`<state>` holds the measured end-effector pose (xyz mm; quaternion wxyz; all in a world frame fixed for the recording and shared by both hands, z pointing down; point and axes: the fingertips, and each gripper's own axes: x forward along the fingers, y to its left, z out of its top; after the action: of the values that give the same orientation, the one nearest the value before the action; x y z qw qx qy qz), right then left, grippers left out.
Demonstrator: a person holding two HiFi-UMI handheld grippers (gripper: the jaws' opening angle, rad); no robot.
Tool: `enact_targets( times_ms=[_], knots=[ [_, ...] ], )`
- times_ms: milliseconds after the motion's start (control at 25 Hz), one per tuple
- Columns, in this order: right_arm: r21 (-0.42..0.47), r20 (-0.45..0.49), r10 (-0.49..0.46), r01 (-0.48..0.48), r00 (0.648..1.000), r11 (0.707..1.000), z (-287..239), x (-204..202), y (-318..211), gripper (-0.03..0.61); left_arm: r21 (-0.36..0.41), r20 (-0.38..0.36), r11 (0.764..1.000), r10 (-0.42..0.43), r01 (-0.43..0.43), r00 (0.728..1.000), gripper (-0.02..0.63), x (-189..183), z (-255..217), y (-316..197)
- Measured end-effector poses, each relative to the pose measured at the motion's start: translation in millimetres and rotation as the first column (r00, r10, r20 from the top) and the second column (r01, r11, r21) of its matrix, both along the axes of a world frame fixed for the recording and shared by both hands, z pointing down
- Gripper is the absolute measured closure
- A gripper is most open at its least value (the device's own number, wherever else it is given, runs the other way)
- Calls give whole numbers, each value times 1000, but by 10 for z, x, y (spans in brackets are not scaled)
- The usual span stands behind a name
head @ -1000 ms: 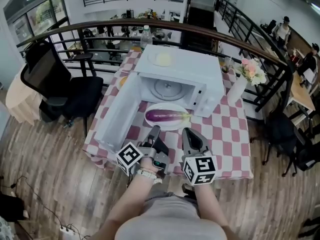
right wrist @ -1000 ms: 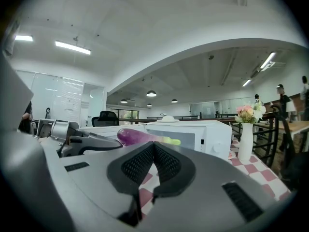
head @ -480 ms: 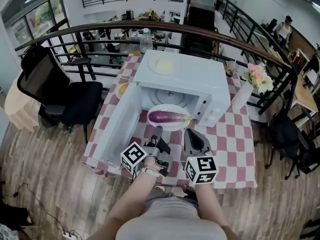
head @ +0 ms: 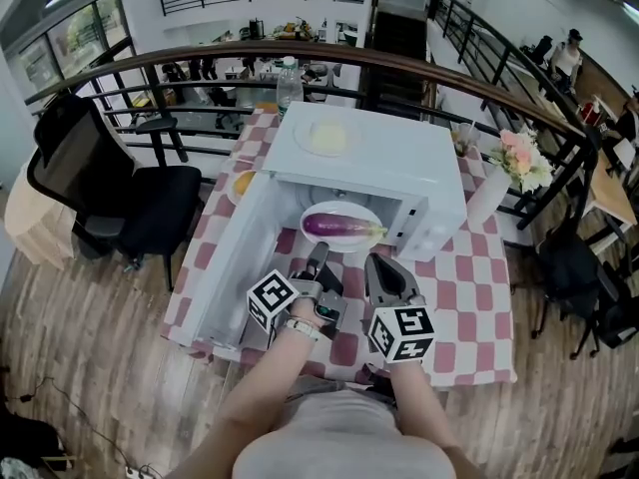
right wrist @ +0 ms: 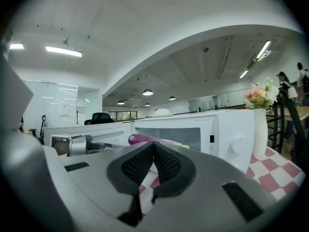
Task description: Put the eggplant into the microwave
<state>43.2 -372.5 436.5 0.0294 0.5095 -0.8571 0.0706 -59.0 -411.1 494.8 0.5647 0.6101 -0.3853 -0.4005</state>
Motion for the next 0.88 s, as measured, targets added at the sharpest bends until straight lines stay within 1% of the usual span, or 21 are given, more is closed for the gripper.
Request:
enact_targets(
  times_ms=[120,280,480,680,880],
  knots=[
    [-4,27,-5,5,1000,1000,0,-9,-71,554,-10,-3,1000,8,-8,1000,597,9,82,-136],
    [-17,17,0,0,1000,1000,69,-11,-151,554,-25,-3,1000,5,-5,1000,597,-6,218,-296],
    [-16,36,1,-1,999,1000,95,-14,-300,554,-40,-10,999,-3,3,1000,597,-31,332,-448],
    [-13,14,11,-11,1000,1000,179,2,-462,554,-36,-2,999,-5,5,1000,597,-11,426,-587],
    [-31,11,3,-3,1000,1000,307,-33,-470,554,-14,5,1000,-25,25,1000,597,-48,536,-721]
  ],
)
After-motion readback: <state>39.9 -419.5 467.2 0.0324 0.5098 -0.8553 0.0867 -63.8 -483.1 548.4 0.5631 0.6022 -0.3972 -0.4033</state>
